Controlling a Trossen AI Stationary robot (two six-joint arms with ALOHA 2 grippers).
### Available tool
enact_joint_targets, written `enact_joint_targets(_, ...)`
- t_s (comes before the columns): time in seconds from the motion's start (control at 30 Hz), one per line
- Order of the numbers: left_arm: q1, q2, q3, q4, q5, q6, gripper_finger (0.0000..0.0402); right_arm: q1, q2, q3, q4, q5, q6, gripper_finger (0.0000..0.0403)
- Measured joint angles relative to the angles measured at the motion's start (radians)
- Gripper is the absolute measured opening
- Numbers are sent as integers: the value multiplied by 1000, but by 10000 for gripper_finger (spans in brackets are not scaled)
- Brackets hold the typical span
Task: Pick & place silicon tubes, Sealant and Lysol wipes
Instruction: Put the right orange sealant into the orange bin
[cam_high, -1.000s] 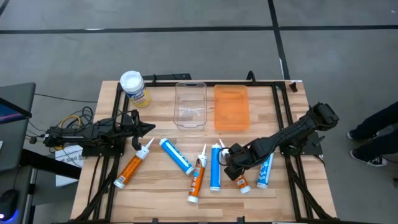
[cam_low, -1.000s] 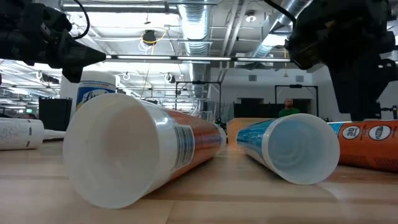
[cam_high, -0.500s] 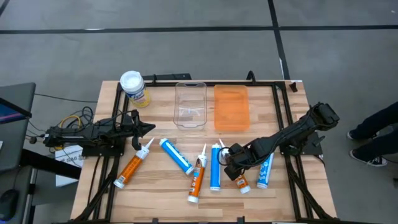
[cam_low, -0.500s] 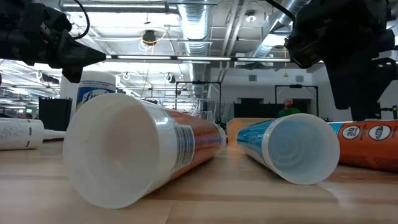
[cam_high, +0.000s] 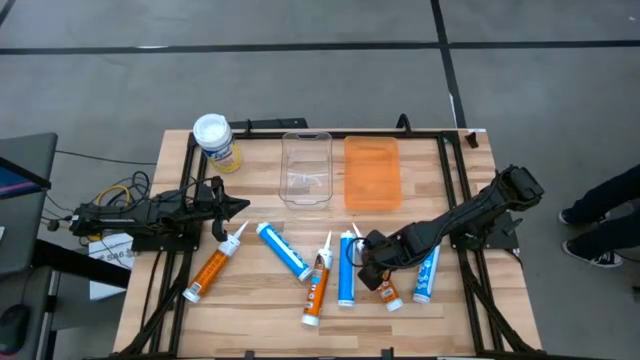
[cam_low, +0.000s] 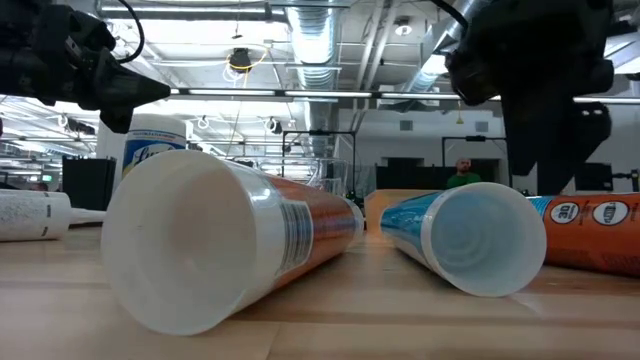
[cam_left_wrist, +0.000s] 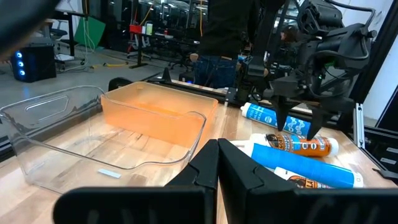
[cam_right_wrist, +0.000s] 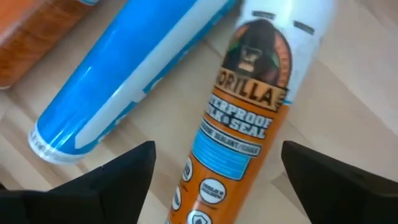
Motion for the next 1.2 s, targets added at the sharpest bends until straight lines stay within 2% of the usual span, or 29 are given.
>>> enact_joint_targets(0.23,0,0,0,-4,1,0,0,0,81,0,26,-4,-12,340)
enact_joint_targets(0.43,0,0,0,-10,1,0,0,-2,172,0,38,-11,30,324)
enact_joint_targets(0.63,0,0,0,-12,1,-3,0,0,203,5,33,-15,74,299)
enact_joint_targets(0.8,0,0,0,-13,1,-3,0,-2,179,1,21,-5,78,259)
enact_joint_targets(0.97,0,0,0,-14,1,-3,0,-2,125,-5,2,-6,87,195)
enact_joint_targets(1.2,0,0,0,-14,0,-3,0,-2,-4,-4,1,9,157,191)
